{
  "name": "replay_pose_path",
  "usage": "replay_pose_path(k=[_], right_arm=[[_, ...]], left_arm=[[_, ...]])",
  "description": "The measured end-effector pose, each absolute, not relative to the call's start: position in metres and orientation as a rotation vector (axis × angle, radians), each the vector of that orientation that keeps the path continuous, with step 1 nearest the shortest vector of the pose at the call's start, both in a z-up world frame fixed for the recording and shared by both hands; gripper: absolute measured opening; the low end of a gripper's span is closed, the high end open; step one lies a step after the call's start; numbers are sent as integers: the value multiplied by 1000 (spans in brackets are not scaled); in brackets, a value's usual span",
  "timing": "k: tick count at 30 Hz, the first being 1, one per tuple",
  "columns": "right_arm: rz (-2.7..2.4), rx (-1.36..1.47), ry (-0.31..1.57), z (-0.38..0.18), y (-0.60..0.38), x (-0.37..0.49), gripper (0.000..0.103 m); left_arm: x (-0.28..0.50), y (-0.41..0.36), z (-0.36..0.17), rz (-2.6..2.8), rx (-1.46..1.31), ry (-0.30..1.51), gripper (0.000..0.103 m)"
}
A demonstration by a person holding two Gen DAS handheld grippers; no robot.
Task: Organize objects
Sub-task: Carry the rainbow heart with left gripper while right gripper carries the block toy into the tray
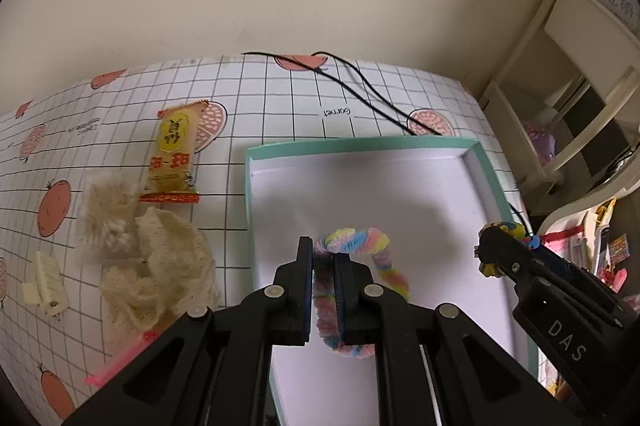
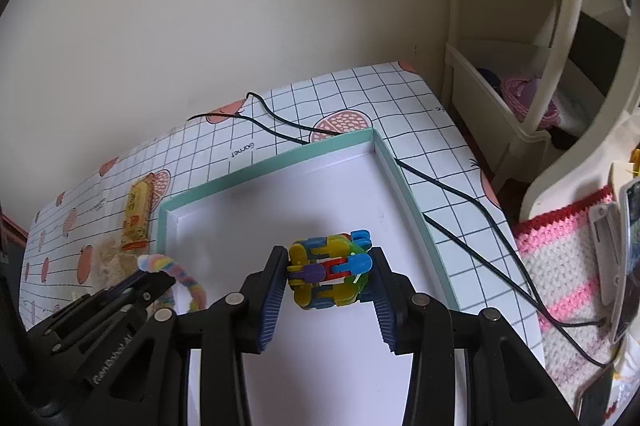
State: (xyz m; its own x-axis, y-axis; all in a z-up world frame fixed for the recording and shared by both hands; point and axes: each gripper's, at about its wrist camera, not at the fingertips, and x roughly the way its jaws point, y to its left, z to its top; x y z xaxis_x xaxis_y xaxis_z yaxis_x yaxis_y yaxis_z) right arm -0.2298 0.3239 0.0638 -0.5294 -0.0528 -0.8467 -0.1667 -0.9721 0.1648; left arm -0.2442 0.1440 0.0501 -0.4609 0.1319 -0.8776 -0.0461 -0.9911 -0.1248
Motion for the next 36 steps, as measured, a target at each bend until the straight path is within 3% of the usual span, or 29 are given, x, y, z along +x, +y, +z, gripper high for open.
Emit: replay_pose_path(k=[11, 32, 36], right_arm=[[2623, -1562, 326, 39, 326, -238, 43], [2602, -1595, 300, 41, 327, -239, 44], [2604, -1594, 300, 43, 327, -238, 44]], left_arm=[[-259, 155, 30, 2576, -1591, -109, 10], [-261, 160, 24, 2549, -1664, -108, 10], [-261, 158, 28, 2556, -1663, -122, 20]])
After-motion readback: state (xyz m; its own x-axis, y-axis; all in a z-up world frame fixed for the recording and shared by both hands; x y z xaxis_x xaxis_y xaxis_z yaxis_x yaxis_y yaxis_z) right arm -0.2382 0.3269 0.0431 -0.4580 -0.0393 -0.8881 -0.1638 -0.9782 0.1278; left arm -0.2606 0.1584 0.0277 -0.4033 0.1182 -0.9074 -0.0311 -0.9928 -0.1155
